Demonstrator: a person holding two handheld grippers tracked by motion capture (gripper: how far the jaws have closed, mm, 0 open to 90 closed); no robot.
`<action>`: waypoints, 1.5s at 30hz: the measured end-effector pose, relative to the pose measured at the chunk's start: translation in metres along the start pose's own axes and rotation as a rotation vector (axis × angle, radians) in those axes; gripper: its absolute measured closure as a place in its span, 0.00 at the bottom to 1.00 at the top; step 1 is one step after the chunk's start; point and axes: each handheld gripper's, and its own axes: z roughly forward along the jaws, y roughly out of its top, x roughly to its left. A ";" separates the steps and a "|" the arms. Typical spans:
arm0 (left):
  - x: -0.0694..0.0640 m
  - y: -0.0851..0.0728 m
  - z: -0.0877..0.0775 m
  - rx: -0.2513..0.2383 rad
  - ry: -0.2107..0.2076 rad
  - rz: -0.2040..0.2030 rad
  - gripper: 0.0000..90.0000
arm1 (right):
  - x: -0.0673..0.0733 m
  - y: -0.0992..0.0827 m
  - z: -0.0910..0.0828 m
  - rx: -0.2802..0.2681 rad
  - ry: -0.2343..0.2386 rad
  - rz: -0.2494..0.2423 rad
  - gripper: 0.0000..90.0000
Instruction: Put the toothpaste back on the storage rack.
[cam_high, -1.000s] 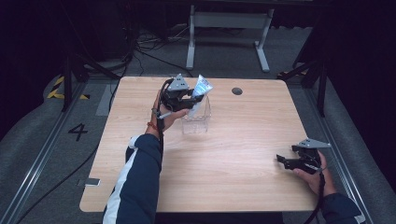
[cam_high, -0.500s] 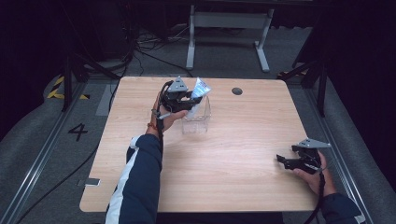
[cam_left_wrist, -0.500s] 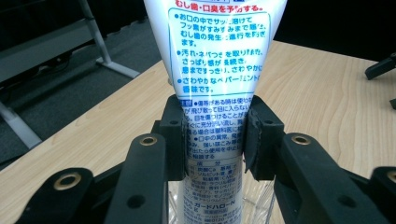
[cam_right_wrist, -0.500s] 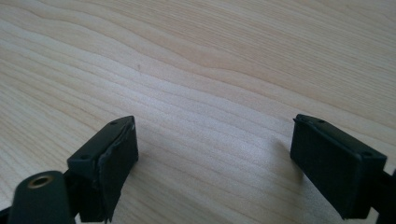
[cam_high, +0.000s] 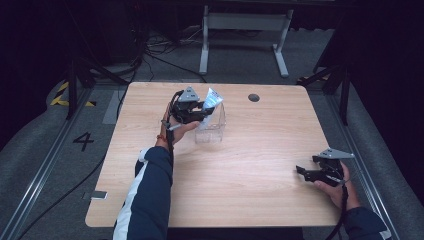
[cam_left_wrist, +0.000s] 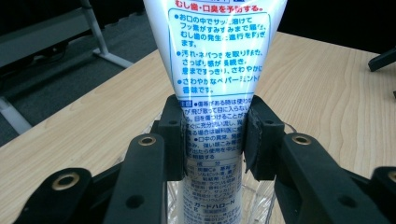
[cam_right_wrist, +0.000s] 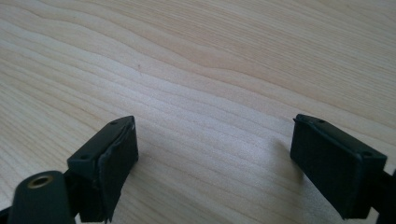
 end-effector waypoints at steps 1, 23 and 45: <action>0.000 -0.002 0.000 0.005 0.000 0.002 0.72 | 0.000 0.000 0.000 0.001 0.000 -0.001 0.17; -0.001 -0.021 0.009 0.092 -0.011 -0.003 0.71 | 0.000 0.000 0.000 0.000 0.000 0.000 0.17; -0.004 -0.027 0.016 0.140 -0.014 -0.007 0.67 | 0.000 0.000 0.000 0.000 0.000 0.000 0.17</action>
